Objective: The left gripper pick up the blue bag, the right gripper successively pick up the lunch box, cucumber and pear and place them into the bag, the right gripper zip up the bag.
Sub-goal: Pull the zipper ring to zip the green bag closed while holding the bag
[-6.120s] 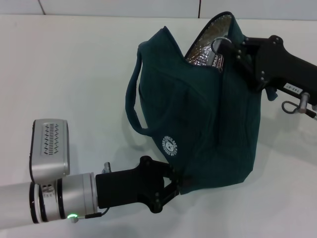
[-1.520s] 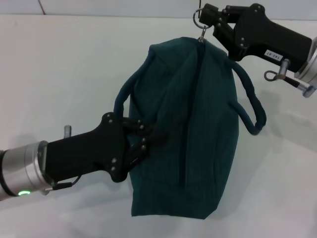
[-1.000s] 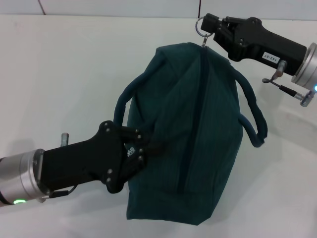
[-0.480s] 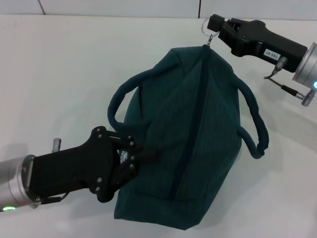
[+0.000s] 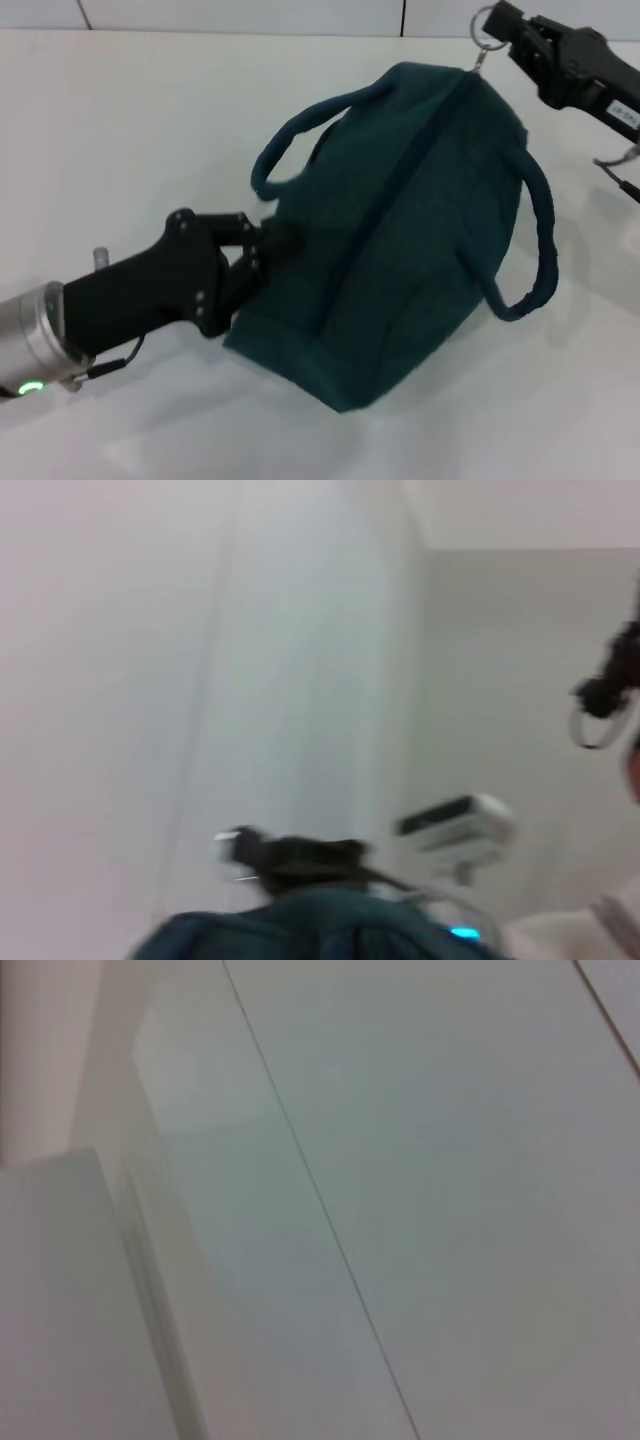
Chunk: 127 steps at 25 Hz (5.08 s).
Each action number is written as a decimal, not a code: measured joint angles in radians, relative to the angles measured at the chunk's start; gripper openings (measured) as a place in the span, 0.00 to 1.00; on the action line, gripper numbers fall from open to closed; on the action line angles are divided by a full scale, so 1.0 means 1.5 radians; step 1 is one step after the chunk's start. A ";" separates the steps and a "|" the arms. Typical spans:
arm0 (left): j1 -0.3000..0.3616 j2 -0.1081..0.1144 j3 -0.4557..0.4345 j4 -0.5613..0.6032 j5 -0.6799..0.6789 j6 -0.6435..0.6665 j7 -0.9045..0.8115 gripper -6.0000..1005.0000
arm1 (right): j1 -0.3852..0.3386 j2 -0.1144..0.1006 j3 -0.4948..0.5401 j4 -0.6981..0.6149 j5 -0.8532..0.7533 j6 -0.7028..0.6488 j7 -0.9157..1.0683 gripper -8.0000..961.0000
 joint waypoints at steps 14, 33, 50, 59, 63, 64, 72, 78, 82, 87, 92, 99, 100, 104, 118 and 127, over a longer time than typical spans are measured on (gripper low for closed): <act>-0.010 -0.020 -0.040 -0.006 -0.007 -0.104 0.037 0.16 | -0.042 -0.001 0.000 -0.003 0.018 -0.053 0.002 0.13; -0.010 -0.003 -0.041 0.298 -0.001 -0.136 -0.366 0.68 | -0.034 -0.003 0.001 -0.005 0.018 -0.027 0.002 0.14; -0.204 -0.015 0.183 0.988 0.516 -0.170 -1.099 0.87 | 0.011 -0.003 0.016 -0.007 0.017 0.018 0.006 0.14; -0.218 -0.018 0.245 0.991 0.555 -0.168 -1.238 0.86 | 0.032 -0.002 0.016 -0.005 0.017 0.022 0.006 0.15; -0.219 -0.020 0.266 0.985 0.592 -0.185 -1.268 0.86 | 0.035 -0.001 0.015 -0.004 0.017 0.022 0.006 0.15; -0.220 -0.020 0.273 0.983 0.602 -0.190 -1.273 0.86 | 0.035 -0.001 0.015 -0.004 0.017 0.022 0.006 0.15; -0.229 -0.021 0.315 0.975 0.662 -0.198 -1.306 0.86 | 0.036 0.001 0.012 -0.002 0.017 0.022 0.006 0.15; -0.231 -0.021 0.325 0.975 0.668 -0.199 -1.318 0.86 | 0.036 0.002 0.011 -0.002 0.016 0.020 0.007 0.15; -0.231 -0.021 0.331 0.974 0.673 -0.200 -1.318 0.86 | 0.035 0.003 0.011 -0.002 0.015 0.020 0.007 0.15; -0.214 -0.021 0.368 0.970 0.676 -0.237 -1.288 0.74 | 0.035 0.002 0.011 -0.001 0.015 0.018 0.008 0.16; -0.202 -0.021 0.393 0.975 0.679 -0.270 -1.256 0.61 | 0.035 0.002 0.011 -0.001 0.015 0.017 0.010 0.16; -0.202 -0.021 0.389 0.973 0.678 -0.276 -1.253 0.47 | 0.032 0.002 0.011 0.000 0.014 0.016 0.015 0.16; -0.202 -0.021 0.389 0.973 0.678 -0.276 -1.253 0.45 | 0.032 0.002 0.011 0.000 0.014 0.016 0.015 0.16; -0.202 -0.020 0.390 0.970 0.680 -0.276 -1.249 0.27 | 0.032 0.002 0.011 0.000 0.014 0.017 0.016 0.16; -0.202 -0.020 0.389 0.973 0.675 -0.276 -1.226 0.05 | 0.025 0.002 0.011 0.000 0.017 0.018 0.016 0.16; -0.203 -0.020 0.389 0.976 0.673 -0.275 -1.217 0.05 | 0.005 0.001 0.022 0.001 0.019 0.025 0.017 0.17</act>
